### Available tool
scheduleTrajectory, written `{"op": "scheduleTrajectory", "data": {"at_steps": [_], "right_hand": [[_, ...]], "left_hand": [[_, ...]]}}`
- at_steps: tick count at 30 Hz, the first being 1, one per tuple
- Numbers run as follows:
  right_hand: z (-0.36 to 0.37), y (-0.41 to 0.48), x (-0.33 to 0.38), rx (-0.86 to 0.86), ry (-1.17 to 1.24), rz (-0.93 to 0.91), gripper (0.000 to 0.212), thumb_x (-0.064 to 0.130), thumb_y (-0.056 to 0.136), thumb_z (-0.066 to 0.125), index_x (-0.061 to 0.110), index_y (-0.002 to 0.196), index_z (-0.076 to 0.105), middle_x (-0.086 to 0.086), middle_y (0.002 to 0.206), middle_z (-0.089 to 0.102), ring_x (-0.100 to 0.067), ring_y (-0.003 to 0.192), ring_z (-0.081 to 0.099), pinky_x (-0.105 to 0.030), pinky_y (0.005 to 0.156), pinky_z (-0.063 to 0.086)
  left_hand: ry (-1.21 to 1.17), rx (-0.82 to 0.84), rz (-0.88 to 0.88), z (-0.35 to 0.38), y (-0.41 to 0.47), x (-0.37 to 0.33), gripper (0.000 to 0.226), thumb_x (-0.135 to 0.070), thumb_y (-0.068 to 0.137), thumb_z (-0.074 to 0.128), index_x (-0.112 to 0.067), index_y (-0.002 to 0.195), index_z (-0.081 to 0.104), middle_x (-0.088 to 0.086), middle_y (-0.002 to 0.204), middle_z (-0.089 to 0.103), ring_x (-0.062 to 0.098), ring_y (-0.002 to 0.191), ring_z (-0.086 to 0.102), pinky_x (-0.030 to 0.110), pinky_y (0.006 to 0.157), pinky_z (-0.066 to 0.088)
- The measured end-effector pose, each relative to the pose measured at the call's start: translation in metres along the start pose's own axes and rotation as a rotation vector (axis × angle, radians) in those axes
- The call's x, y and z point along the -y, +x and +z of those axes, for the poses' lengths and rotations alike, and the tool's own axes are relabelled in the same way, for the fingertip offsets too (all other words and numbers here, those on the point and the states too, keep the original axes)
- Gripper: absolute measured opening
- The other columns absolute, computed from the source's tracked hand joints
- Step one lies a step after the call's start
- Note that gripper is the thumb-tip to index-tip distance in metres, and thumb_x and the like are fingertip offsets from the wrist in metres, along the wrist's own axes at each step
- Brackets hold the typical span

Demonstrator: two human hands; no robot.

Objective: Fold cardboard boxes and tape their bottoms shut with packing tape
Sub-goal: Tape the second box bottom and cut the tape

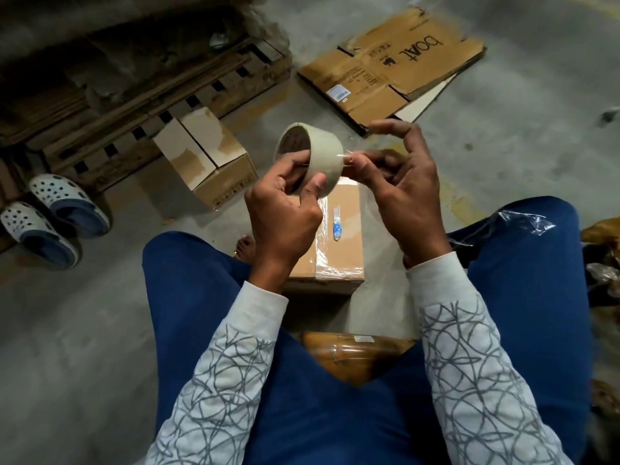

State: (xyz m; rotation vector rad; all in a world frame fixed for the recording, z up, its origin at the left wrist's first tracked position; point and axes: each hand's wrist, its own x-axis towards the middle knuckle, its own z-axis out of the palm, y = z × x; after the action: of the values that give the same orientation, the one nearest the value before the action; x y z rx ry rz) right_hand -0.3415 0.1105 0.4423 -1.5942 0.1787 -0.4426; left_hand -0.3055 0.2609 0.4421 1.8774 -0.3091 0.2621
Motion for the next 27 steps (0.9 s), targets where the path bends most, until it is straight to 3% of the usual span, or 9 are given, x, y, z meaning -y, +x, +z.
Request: {"op": "scheduleTrajectory", "data": {"at_steps": [3,8,11,14,18,20,25,27], "right_hand": [[0.002,0.000,-0.001,0.087,-0.077,-0.022,0.033,0.028,0.101,0.059,0.012,0.130,0.058,-0.008,0.112,0.073,-0.020,0.105,0.072,-0.047,0.092,0.058],[0.009,-0.002,-0.014,0.068,-0.131,0.008,0.033,0.037,0.103,0.052,0.013,0.114,0.073,-0.001,0.108,0.075,-0.021,0.104,0.071,-0.052,0.093,0.055],[0.008,-0.004,-0.023,0.043,0.039,0.147,0.036,0.027,0.107,0.044,0.005,0.111,0.073,-0.010,0.105,0.076,-0.025,0.100,0.073,-0.039,0.091,0.057],[0.004,-0.005,-0.035,0.095,0.049,0.211,0.029,0.024,0.103,0.055,0.003,0.117,0.070,-0.013,0.108,0.074,-0.029,0.100,0.072,-0.033,0.088,0.057],[0.000,-0.006,-0.055,0.175,-0.248,0.209,0.033,0.038,0.092,0.071,0.019,0.119,0.071,0.007,0.113,0.073,-0.008,0.103,0.070,-0.039,0.093,0.058],[0.000,-0.007,-0.059,0.195,-0.342,0.204,0.032,0.040,0.091,0.073,0.022,0.117,0.072,0.011,0.113,0.073,0.000,0.103,0.068,-0.034,0.090,0.058],[0.007,-0.012,-0.067,0.226,-0.395,0.210,0.034,0.041,0.090,0.073,0.026,0.120,0.072,0.010,0.116,0.072,-0.001,0.107,0.064,-0.027,0.095,0.053],[0.010,-0.012,-0.070,0.244,-0.382,0.228,0.038,0.039,0.090,0.074,0.025,0.125,0.069,0.011,0.116,0.072,0.000,0.106,0.065,-0.025,0.094,0.053]], "left_hand": [[-0.024,0.000,-0.018,0.001,0.002,0.005,0.027,-0.010,0.087,0.074,-0.009,0.113,0.069,0.005,0.108,0.074,0.011,0.099,0.072,0.035,0.085,0.061],[-0.126,0.024,-0.176,0.002,0.007,0.022,0.026,-0.005,0.083,0.076,-0.012,0.108,0.068,0.008,0.104,0.074,0.016,0.096,0.074,0.042,0.086,0.061],[-0.117,0.039,-0.262,0.000,0.007,0.039,0.027,-0.006,0.084,0.076,-0.014,0.109,0.069,0.006,0.105,0.075,0.017,0.098,0.073,0.046,0.087,0.061],[-0.050,0.075,-0.280,-0.002,0.006,0.050,0.028,-0.010,0.083,0.079,-0.012,0.110,0.071,0.004,0.107,0.075,0.017,0.099,0.073,0.046,0.087,0.061],[-0.150,0.089,-0.359,-0.004,0.007,0.052,0.030,-0.005,0.084,0.076,-0.004,0.113,0.070,0.010,0.107,0.075,0.021,0.099,0.073,0.047,0.090,0.059],[-0.133,0.060,-0.378,-0.008,0.010,0.057,0.031,-0.006,0.085,0.076,-0.005,0.115,0.070,0.009,0.107,0.075,0.019,0.100,0.073,0.046,0.091,0.059],[-0.071,-0.140,-0.408,-0.022,0.020,0.073,0.031,-0.009,0.086,0.076,-0.005,0.116,0.070,0.007,0.109,0.075,0.016,0.100,0.073,0.043,0.088,0.061],[-0.078,-0.120,-0.397,-0.025,0.020,0.076,0.032,-0.009,0.086,0.075,-0.004,0.117,0.069,0.009,0.111,0.074,0.019,0.101,0.073,0.043,0.089,0.060]]}}
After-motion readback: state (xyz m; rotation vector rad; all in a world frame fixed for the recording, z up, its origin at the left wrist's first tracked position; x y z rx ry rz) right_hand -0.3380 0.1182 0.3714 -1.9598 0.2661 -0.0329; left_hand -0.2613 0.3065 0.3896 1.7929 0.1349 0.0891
